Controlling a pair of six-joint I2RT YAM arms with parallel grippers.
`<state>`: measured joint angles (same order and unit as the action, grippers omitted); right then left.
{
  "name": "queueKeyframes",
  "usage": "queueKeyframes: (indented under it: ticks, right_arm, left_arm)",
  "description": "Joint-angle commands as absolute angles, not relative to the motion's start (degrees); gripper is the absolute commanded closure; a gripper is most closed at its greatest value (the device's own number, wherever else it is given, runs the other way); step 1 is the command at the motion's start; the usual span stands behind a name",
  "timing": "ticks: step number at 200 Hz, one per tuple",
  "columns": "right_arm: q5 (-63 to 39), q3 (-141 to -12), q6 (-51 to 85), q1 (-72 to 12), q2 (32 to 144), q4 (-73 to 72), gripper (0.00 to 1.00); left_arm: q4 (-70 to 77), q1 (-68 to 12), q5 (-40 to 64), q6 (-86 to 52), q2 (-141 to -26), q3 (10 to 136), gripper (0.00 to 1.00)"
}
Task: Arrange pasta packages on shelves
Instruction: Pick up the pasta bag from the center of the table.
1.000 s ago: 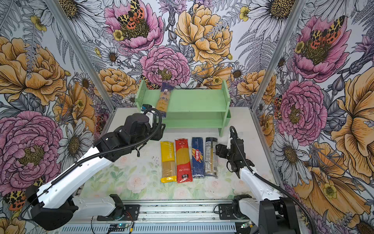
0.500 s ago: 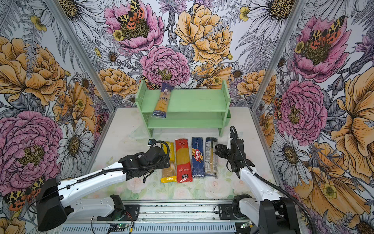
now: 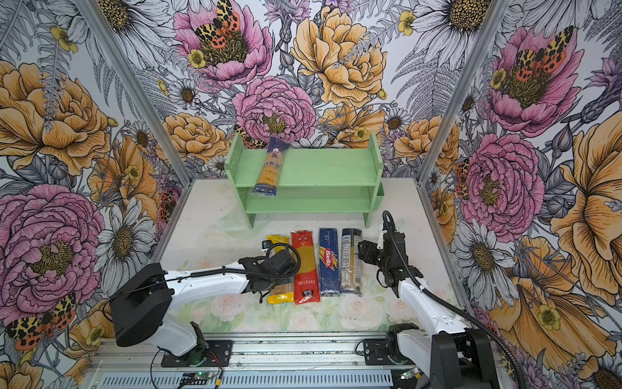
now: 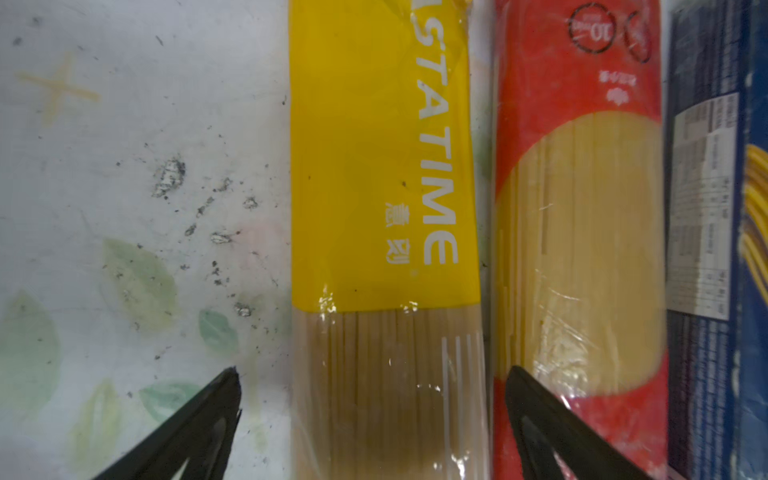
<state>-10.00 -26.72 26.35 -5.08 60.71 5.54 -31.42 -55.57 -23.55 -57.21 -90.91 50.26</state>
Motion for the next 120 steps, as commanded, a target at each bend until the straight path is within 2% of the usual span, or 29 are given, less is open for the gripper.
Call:
queueKeyframes:
  ticks: [1,47,120]
  right_arm:
    - [-10.5,-26.1,26.7,-5.5,59.3,5.3,0.21]
    - [-10.3,-25.9,26.3,-5.5,58.9,5.3,0.21]
    - [-10.2,-25.4,26.2,-5.5,59.0,5.3,0.21]
  left_arm:
    - [-30.2,-56.7,-23.0,-59.3,-94.5,53.5,0.01]
    - [-30.7,-57.0,-22.9,-61.5,-97.8,53.8,0.01]
    - [-31.3,-55.9,-24.2,-63.5,-96.0,50.2,0.01]
